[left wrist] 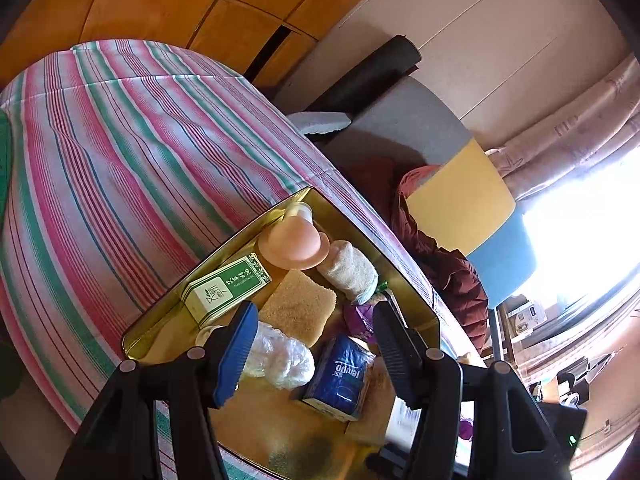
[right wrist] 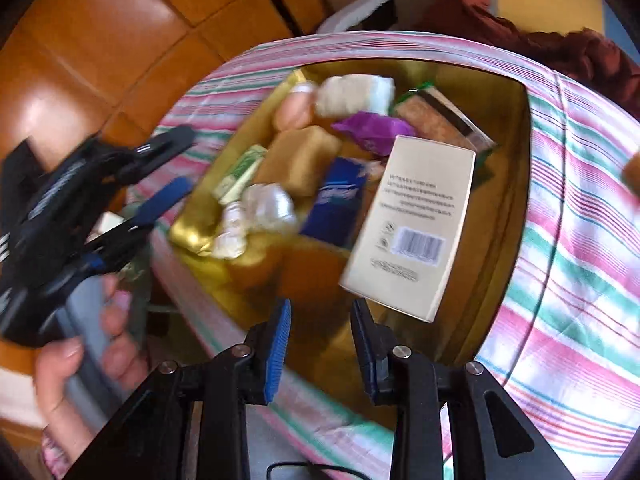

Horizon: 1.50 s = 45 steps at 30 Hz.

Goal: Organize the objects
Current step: 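Carry the tissue pack and white box to the gold tray and release both, then move both tools back toward the sponge block and purple candy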

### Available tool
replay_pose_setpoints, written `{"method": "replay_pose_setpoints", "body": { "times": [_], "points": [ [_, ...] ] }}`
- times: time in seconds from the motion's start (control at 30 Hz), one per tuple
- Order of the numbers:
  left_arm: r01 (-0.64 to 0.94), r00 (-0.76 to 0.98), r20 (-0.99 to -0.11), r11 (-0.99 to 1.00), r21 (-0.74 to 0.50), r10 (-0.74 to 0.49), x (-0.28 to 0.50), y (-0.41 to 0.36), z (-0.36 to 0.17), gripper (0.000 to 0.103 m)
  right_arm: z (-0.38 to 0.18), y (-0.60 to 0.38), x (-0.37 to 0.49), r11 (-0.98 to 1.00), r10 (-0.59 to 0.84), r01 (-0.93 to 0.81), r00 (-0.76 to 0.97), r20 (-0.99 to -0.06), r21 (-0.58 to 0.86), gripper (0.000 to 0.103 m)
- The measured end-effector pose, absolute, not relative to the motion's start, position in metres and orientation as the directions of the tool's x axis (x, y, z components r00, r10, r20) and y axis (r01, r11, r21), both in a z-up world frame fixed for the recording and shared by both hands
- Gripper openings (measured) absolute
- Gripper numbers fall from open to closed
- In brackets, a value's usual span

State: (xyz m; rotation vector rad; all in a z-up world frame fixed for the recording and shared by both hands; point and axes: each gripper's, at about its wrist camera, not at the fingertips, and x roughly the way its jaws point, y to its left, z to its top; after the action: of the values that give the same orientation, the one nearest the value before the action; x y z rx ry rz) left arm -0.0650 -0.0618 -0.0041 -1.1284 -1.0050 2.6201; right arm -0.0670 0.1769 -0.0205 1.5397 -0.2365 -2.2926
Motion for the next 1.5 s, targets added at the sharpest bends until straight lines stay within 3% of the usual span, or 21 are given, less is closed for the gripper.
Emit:
{"method": "replay_pose_setpoints", "body": {
  "times": [0.13, 0.27, 0.47, 0.67, 0.73, 1.03, 1.27, 1.5],
  "points": [
    [0.140, -0.714, -0.606, -0.776, -0.615, 0.351, -0.065, -0.060, -0.003, 0.060, -0.021, 0.197, -0.083, -0.949, -0.316, 0.129, -0.409, -0.856, 0.289, 0.033],
    [0.135, -0.710, -0.609, -0.781, -0.610, 0.354, -0.065, -0.058, -0.004, 0.060, -0.020, 0.210, -0.080, -0.918, -0.395, 0.124, -0.392, -0.831, 0.377, 0.034],
    [0.105, -0.685, -0.626, -0.800, -0.591, 0.373, -0.067, -0.045, -0.006, 0.060, -0.001, 0.219, -0.048, -0.917, -0.398, 0.184, -0.473, -0.786, 0.354, 0.046],
    [-0.029, -0.652, -0.604, -0.811, -0.584, 0.458, -0.062, -0.014, -0.003, 0.062, 0.006, 0.264, -0.038, -0.936, -0.327, 0.079, -0.551, -0.768, 0.342, 0.053],
    [-0.084, -0.636, -0.597, -0.813, -0.577, 0.490, -0.059, -0.001, -0.001, 0.067, 0.003, 0.282, -0.036, -0.942, -0.295, 0.034, -0.553, -0.779, 0.333, 0.055],
    [-0.293, -0.525, -0.614, -0.803, -0.519, 0.589, -0.034, 0.062, 0.004, 0.069, -0.033, 0.363, -0.013, -0.958, -0.140, -0.149, -0.506, -0.851, 0.247, 0.062],
    [-0.442, -0.437, -0.608, -0.747, -0.497, 0.663, -0.004, 0.102, 0.010, 0.069, -0.032, 0.444, -0.008, -0.934, 0.019, -0.302, -0.570, -0.821, 0.189, 0.076],
    [-0.501, -0.379, -0.641, -0.731, -0.464, 0.667, 0.020, 0.128, 0.007, 0.069, -0.027, 0.464, -0.039, -0.965, 0.015, -0.220, -0.585, -0.811, 0.140, 0.077]
  ]
}}
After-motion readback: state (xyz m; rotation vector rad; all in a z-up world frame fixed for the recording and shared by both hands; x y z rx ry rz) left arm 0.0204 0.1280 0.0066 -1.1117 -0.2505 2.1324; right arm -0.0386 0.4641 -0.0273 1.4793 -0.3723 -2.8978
